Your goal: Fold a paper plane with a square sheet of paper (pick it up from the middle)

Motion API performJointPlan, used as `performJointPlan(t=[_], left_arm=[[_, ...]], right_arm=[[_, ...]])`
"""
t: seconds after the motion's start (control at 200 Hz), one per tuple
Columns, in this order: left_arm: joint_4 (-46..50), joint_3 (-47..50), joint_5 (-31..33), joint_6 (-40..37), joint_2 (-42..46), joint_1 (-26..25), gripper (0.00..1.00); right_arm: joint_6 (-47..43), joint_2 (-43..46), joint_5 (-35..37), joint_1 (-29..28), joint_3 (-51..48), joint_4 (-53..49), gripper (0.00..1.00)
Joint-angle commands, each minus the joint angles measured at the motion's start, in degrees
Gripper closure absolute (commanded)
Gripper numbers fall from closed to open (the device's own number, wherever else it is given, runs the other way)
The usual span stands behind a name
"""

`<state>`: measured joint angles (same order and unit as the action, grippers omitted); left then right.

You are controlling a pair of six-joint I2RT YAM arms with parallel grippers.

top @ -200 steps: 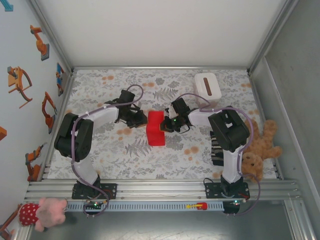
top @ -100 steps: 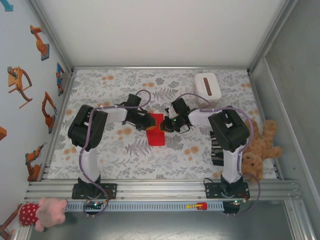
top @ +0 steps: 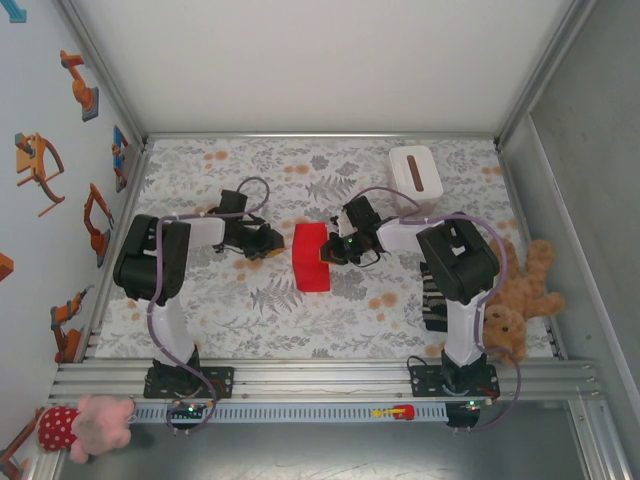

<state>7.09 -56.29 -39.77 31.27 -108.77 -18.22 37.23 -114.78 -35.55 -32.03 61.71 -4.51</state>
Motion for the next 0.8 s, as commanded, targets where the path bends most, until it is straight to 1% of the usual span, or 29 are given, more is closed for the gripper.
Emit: performJointPlan(t=[0.0, 0.065, 0.21, 0.346, 0.521, 0.671, 0.791], left_arm=[[-4.88, 1.27, -1.64, 2.57, 3.71, -1.78, 0.82], [-7.51, 0.81, -2.19, 4.46, 3.79, -4.00, 0.82], [-8.17, -2.83, -1.47, 6.13, -0.05, -8.64, 0.82], [-8.49, -5.90, -1.31, 7.23, -4.71, -9.42, 0.82], [-5.61, -7.52, 1.04, 5.21, -8.26, -7.28, 0.82], [-1.94, -7.16, 4.71, 1.44, -8.22, -2.87, 0.82], [-0.35, -7.86, 4.70, -0.34, -8.15, 0.40, 0.82]], right_arm=[[-1.29, -7.96, 15.86, 1.01, -6.30, -15.88, 1.00], [-1.21, -8.00, 15.86, 1.01, -6.40, -15.86, 1.00], [-1.02, -8.09, 15.77, 1.00, -6.35, -15.68, 1.00], [-1.11, -8.17, 15.70, 1.01, -6.43, -15.53, 1.00], [-1.21, -8.15, 16.03, 1.01, -6.52, -15.55, 1.00], [-1.26, -8.03, 16.74, 1.01, -6.72, -15.87, 1.00], [-1.20, -8.03, 16.74, 1.01, -6.70, -15.86, 1.00]])
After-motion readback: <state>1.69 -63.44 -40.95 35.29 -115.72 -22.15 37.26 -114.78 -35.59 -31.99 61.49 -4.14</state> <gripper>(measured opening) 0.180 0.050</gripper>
